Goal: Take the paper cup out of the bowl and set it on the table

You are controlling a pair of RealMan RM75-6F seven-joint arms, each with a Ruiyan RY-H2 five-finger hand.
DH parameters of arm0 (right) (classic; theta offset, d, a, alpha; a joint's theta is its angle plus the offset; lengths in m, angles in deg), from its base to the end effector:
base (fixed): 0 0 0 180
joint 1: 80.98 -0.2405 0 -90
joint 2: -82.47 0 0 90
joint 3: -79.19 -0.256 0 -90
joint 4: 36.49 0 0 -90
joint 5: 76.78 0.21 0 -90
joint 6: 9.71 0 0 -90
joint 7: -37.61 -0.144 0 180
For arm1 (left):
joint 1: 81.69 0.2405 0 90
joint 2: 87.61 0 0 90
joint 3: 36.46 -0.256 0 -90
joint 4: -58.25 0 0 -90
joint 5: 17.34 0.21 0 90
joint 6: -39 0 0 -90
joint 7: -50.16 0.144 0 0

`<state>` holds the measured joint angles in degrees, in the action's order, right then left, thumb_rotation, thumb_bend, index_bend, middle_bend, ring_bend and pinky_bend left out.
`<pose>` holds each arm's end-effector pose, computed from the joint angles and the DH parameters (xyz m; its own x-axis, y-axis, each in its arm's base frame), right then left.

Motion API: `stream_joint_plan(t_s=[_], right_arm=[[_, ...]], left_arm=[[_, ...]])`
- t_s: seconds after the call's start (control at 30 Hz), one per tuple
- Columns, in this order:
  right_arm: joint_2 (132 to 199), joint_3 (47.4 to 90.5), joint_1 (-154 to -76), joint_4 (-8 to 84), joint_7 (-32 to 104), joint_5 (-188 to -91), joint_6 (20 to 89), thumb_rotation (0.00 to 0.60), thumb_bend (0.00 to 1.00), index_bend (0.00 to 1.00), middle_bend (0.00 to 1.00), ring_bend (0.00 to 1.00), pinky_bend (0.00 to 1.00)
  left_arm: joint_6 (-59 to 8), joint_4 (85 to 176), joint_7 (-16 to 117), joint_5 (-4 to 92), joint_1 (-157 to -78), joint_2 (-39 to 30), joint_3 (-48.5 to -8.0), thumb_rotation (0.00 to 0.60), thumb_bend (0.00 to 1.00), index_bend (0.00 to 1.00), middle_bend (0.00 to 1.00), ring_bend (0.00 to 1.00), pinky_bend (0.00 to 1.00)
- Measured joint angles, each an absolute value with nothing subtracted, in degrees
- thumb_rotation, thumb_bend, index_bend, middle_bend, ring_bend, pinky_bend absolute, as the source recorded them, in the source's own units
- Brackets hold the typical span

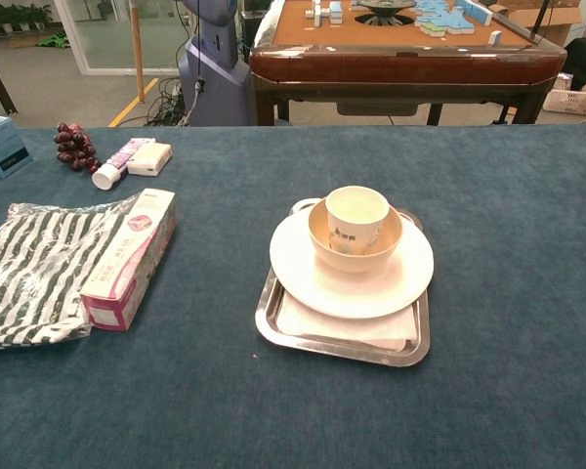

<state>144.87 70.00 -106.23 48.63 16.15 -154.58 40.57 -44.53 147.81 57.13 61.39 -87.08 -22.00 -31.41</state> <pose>-0.2949 -0.3100 0.1356 0.1695 -0.3369 0.9261 -0.9853 -0.0372 0.1667 -0.3315 0.1917 0.1647 0.5077 -0.0016 0.8615 0.8563 0.1112 -0.5044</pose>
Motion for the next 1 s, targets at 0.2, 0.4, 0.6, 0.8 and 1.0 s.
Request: stream_joint_plan(t_s=[0.2,0.4,0.6,0.8,1.0], right_arm=[[148.98,70.18,-110.56,43.74,10.12,-155.83,35.01,0.6,0.04,0.08,0.04,0.0,0.0],[151.72,71.29,-114.05,40.8,5.67,-158.45,31.49,0.6,0.04,0.08,0.03,0.0,0.0],[153.01,71.93,-116.76,40.45,6.23,-158.54,28.62,0.6,0.04,0.08,0.03,0.0,0.0],[154.84,71.93,-119.19,40.65,8.65,-157.23,26.57,0.6,0.04,0.08,0.02,0.0,0.0],[156.25,71.81,-120.93,40.53,10.94,-155.42,24.79,0.6,0.04,0.08,0.02,0.0,0.0]], left_arm=[[-44.51,147.53,56.57,60.87,-87.0,-22.19,-31.14,0.6,0.32,0.0,0.0,0.0,0.0],[-44.82,147.5,56.19,60.62,-86.87,-22.43,-30.87,0.6,0.32,0.0,0.0,0.0,0.0],[-44.9,147.42,56.24,60.68,-86.82,-22.49,-30.9,0.6,0.32,0.0,0.0,0.0,0.0],[-44.84,147.55,55.99,60.44,-86.82,-22.69,-30.73,0.6,0.32,0.0,0.0,0.0,0.0],[-44.93,147.48,55.24,60.37,-86.72,-22.94,-30.64,0.6,0.32,0.0,0.0,0.0,0.0]])
